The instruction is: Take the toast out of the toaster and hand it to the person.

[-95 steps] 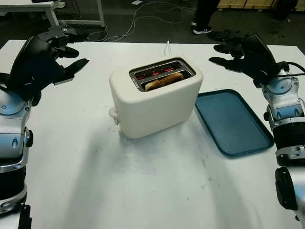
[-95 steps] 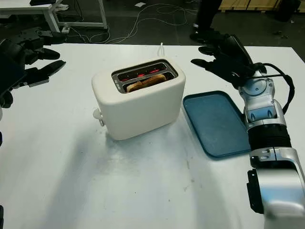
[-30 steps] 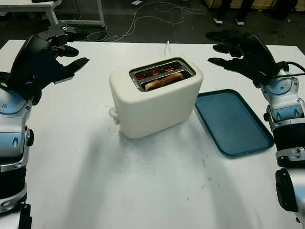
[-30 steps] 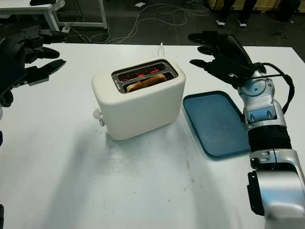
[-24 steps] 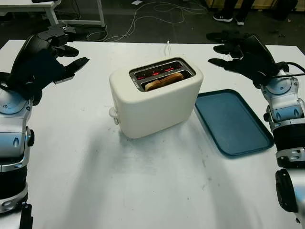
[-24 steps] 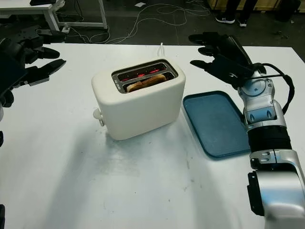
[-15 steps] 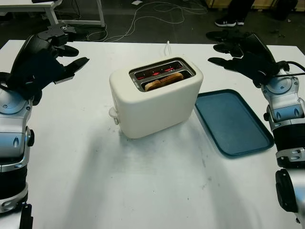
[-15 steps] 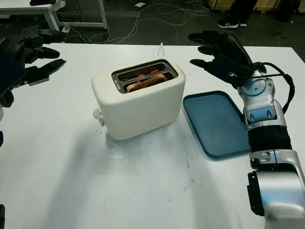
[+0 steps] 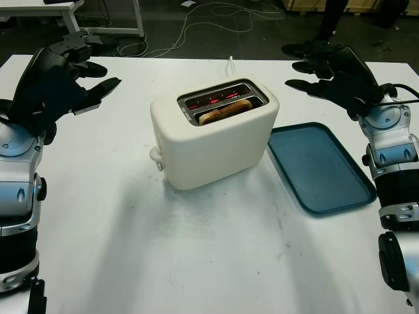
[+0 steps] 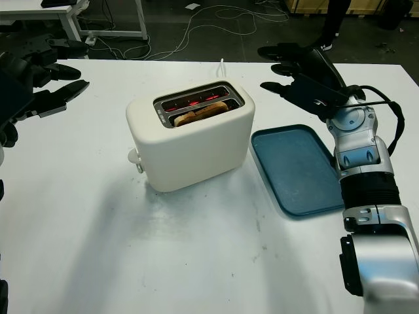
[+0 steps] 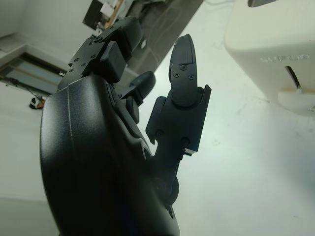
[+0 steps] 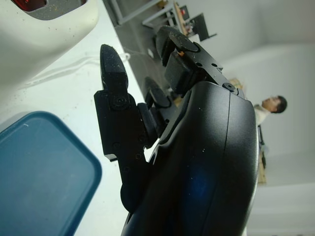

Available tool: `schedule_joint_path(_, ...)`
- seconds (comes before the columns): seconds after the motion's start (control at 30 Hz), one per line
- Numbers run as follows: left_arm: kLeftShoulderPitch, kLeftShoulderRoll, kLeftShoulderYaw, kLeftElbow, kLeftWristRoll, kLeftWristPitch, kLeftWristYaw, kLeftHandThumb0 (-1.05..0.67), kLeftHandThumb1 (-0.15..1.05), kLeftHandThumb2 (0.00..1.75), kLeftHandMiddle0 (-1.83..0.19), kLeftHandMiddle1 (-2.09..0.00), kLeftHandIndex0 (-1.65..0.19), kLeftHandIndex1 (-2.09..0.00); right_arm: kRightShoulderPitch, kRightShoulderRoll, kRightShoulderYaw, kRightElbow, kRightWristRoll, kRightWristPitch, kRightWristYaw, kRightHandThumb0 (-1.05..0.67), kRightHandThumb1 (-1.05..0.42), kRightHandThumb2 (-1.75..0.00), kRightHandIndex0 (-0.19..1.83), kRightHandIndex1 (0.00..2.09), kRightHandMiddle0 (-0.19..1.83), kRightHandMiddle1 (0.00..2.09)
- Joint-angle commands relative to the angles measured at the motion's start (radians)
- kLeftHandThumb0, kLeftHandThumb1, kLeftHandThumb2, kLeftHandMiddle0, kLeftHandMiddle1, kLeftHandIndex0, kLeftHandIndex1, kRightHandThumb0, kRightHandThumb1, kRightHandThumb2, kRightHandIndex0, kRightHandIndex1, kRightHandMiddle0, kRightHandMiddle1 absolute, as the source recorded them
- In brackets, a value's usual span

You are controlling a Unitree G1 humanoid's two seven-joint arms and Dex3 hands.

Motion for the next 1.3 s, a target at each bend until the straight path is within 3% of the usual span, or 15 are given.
schedule_joint_path(0.0, -0.005, 0.001, 0.0, -0.012, 0.005, 0.001, 0.008, -0.34, 0.92, 0.25, -0.16, -0.95, -0.34, -0.49, 0.009, -0.005, -0.006, -0.009, 0.009, 0.003, -0.001, -0.32, -0.92, -0.12, 0.64, 0.01, 0.56, 0.0)
schedule_joint_path(1.27, -0.002, 0.001, -0.001, -0.01, 0.003, -0.004, 0.003, -0.36, 0.92, 0.28, -0.16, -0.95, -0.34, -0.49, 0.011, -0.006, -0.007, -0.015, 0.01, -0.008, -0.002, -0.3, -0.92, -0.11, 0.61, 0.0, 0.57, 0.0)
